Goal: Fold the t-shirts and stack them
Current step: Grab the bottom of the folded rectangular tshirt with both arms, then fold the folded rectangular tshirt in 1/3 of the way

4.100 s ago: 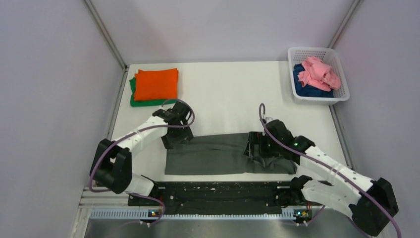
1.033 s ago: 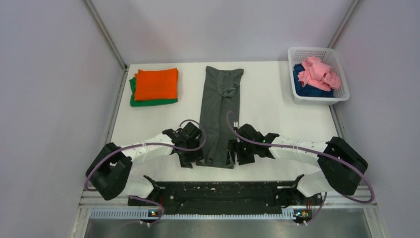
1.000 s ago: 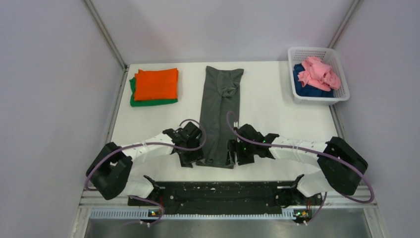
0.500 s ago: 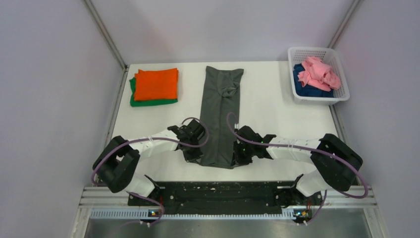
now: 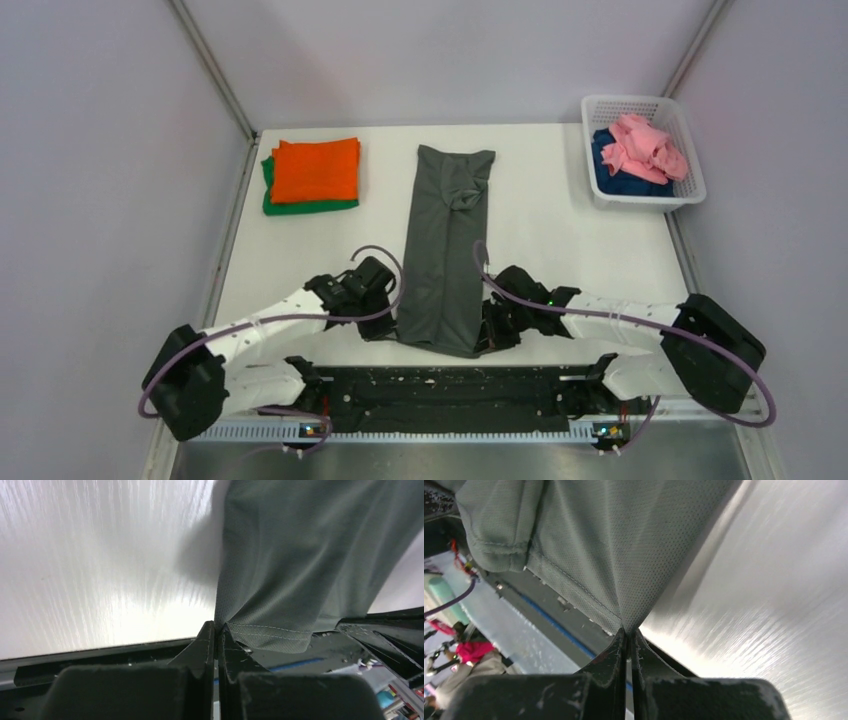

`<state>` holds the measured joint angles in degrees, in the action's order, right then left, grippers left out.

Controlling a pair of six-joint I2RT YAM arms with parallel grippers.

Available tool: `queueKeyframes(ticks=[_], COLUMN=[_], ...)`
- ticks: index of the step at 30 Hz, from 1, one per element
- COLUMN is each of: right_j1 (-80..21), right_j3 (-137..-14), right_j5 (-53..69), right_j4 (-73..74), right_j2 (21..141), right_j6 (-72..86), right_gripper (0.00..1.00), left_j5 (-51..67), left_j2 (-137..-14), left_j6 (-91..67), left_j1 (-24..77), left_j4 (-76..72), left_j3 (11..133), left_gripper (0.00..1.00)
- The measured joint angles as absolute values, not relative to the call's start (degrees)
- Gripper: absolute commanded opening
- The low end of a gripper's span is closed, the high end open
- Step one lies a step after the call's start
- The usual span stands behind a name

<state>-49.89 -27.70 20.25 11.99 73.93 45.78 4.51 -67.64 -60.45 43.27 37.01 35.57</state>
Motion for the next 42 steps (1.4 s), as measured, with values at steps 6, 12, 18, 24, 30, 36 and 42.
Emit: queueKeyframes(ticks=[6, 12, 18, 24, 30, 36, 42], right_j1=[-49.89, -47.24, -40.23, -36.88, -31.16, -25.58, -22.74], right_j3=[-27.14, -30.96, -38.76, -48.47, -54.92, -60.23, -65.10], right_j5=[23.16, 24.18, 24.47, 24.67, 23.94, 24.18, 24.75], right_j4=[11.86, 12.49, 11.81, 11.60, 11.57, 11.73, 11.60], right_j2=[68.88, 69.97, 75.44, 83.18, 88.20, 94.56, 101.03], right_j6=[46.57, 45.41, 41.71, 39.05, 37.58, 36.32, 35.51], right_gripper=[0.00, 0.00, 0.00, 0.00, 0.00, 0.00, 0.00], left_j5=[5.04, 1.91, -3.42, -5.89, -6.92, -6.85, -4.73], left_j2=[-60.23, -65.19, -77.06, -87.18, -95.92, -104.16, -111.07], left_j6=[-61.14, -58.28, -53.34, -48.34, -43.62, -40.14, -37.26], left_j1=[43.48, 43.46, 41.12, 36.34, 32.14, 28.77, 26.17], left_j4=[38.68, 39.22, 40.34, 40.12, 40.71, 41.15, 41.30], left_j3=[35.94, 44.16, 57.43, 69.67, 79.44, 87.42, 94.08], left_gripper=[0.00, 0.00, 0.00, 0.00, 0.00, 0.00, 0.00])
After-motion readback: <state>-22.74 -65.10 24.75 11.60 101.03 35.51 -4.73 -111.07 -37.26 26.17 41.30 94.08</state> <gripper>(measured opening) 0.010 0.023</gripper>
